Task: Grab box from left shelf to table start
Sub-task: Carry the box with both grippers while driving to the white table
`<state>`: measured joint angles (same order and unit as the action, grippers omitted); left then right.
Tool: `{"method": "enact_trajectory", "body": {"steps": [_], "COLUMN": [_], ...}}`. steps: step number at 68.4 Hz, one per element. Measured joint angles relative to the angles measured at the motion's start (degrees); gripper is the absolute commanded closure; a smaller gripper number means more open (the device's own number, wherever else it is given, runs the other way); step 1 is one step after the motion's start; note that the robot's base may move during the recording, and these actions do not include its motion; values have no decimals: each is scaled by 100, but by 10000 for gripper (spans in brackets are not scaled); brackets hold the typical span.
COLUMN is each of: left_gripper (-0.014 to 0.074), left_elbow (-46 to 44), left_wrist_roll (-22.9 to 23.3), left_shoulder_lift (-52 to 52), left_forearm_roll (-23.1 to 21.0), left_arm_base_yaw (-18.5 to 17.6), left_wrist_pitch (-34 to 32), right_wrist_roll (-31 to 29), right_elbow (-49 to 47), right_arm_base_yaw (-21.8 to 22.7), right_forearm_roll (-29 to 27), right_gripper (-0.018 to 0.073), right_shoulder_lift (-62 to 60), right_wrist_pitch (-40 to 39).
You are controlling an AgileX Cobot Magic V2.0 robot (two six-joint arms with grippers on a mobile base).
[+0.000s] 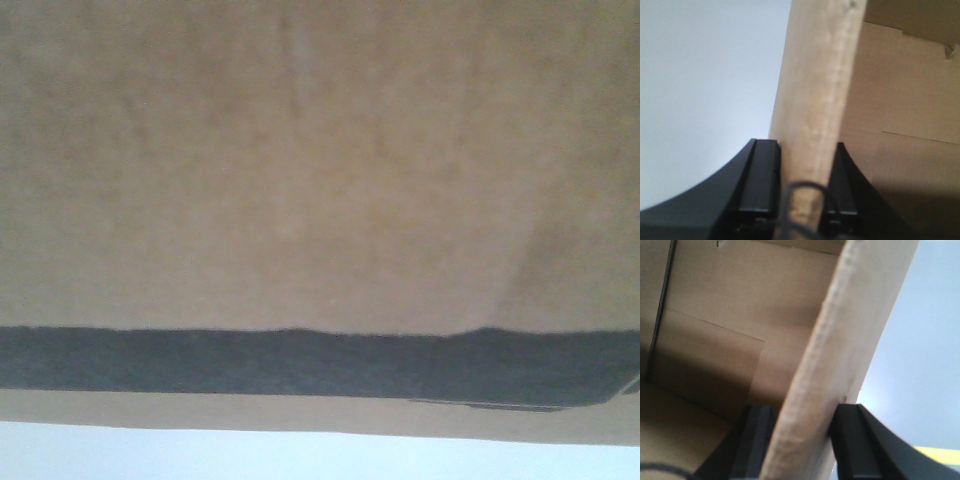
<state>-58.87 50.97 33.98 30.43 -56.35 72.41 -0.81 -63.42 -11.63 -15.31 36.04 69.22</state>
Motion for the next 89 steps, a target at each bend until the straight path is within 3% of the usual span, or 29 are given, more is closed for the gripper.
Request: {"method": "enact_trajectory", "body": {"steps": [89], "left_gripper": [688], "left_elbow": [0], "left_wrist_roll": [0], "left_shoulder_lift": [-14], "left_forearm_roll": [0], "left_arm_base_yaw": [0], "left_wrist_pitch": [0], "right_wrist_roll": [0], "right_elbow": [0], "right_arm_base_yaw": [0], "right_forearm_roll": [-1], "right_gripper": [493], "right_shoulder_lift": [0], "right_wrist_pitch": [-12]}}
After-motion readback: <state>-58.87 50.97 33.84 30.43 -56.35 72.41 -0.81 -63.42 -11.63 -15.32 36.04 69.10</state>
